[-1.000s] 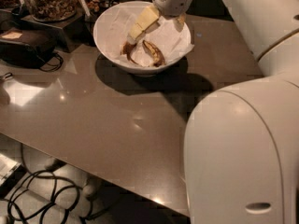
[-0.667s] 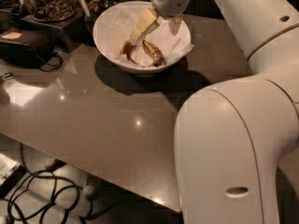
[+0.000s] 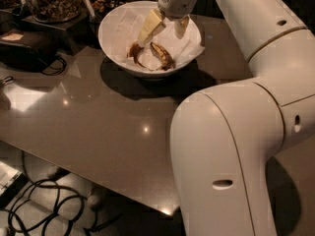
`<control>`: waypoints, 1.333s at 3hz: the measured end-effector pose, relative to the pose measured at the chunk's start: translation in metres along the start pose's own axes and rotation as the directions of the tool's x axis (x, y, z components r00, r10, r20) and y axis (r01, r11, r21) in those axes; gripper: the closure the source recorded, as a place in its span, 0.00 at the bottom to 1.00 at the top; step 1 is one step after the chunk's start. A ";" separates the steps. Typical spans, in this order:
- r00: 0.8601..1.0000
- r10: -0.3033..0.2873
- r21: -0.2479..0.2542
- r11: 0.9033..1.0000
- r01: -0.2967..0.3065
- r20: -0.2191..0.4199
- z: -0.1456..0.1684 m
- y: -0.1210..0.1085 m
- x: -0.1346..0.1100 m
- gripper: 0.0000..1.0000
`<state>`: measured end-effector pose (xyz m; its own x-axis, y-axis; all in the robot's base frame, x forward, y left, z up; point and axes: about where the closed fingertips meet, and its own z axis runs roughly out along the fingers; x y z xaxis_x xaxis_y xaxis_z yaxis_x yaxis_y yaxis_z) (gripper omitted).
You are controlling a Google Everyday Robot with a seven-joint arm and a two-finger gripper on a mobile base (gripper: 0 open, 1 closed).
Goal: Pick banana from white bowl
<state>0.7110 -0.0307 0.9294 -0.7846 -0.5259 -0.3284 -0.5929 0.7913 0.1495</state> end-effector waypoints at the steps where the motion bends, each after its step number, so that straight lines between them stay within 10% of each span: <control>1: 1.000 0.013 0.007 1.000 -0.013 -0.003 0.005 -0.004 -0.004 0.23; 2: 0.999 0.040 0.032 0.999 -0.039 -0.030 0.022 -0.015 -0.005 0.39; 4: 0.994 0.080 0.078 0.994 -0.075 -0.069 0.046 -0.036 -0.004 0.41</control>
Offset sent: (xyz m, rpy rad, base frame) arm 0.0169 -0.0204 -0.0283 -0.1113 0.1150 -0.0627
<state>0.7438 -0.0428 0.8829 -0.8404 -0.4810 -0.2497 -0.5165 0.8503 0.1005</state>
